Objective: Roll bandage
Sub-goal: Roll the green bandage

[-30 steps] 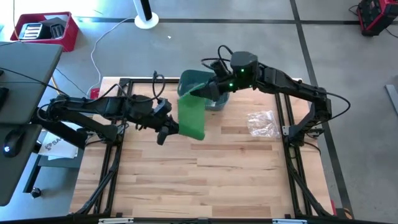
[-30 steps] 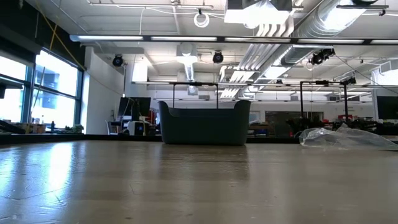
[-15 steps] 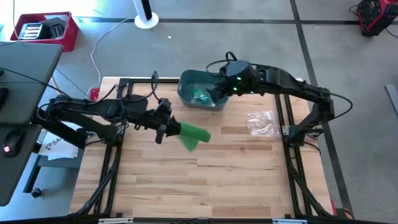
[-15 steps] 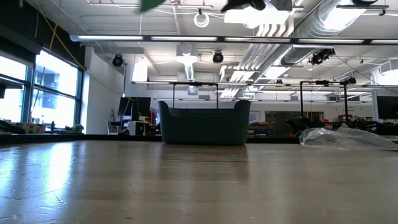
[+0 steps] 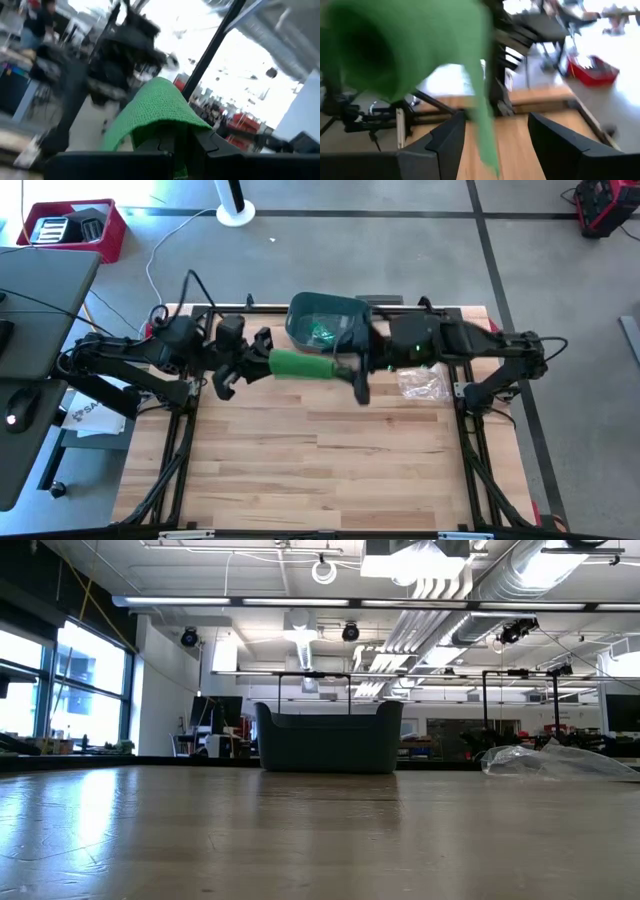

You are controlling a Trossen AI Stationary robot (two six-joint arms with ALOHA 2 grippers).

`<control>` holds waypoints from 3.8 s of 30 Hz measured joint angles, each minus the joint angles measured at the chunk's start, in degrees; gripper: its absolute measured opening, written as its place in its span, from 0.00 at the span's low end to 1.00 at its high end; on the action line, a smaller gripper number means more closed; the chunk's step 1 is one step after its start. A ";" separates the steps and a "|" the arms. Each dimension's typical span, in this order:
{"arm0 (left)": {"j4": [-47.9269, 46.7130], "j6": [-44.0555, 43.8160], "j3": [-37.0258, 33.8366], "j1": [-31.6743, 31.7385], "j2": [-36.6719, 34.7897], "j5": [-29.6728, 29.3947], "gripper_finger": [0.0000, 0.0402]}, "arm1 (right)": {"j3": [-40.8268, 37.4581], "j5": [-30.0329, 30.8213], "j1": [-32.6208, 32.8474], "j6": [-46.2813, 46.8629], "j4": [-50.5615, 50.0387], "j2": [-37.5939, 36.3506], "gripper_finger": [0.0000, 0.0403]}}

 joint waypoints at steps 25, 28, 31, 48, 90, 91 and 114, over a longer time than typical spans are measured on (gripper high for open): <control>2.90 -15.07 0.02 1.07 -0.46 5.27 0.02 | 0.00 30.08 3.55 -22.70 20.75 2.80 0.03; -5.67 -17.95 0.02 1.10 -1.20 4.91 0.02 | -0.01 34.14 5.39 -31.25 21.74 0.73 0.01; -11.18 -19.98 0.01 1.64 -1.64 3.00 0.02 | 0.00 36.49 7.82 -39.56 25.47 -1.26 0.01; 2.85 -21.03 0.00 2.42 -0.18 8.10 0.02 | 0.00 29.76 2.39 -18.67 3.31 -2.00 0.00; -19.19 -13.13 0.00 -1.16 -0.46 -12.67 0.02 | -0.02 11.68 1.80 26.99 15.21 1.69 0.22; -19.55 -12.24 0.00 -1.06 -0.34 -13.27 0.02 | -0.02 9.65 1.79 25.51 15.69 1.71 0.24; -17.76 4.89 -0.04 -2.93 -0.15 -9.19 0.02 | -0.02 -8.20 -6.02 34.80 6.07 1.63 0.42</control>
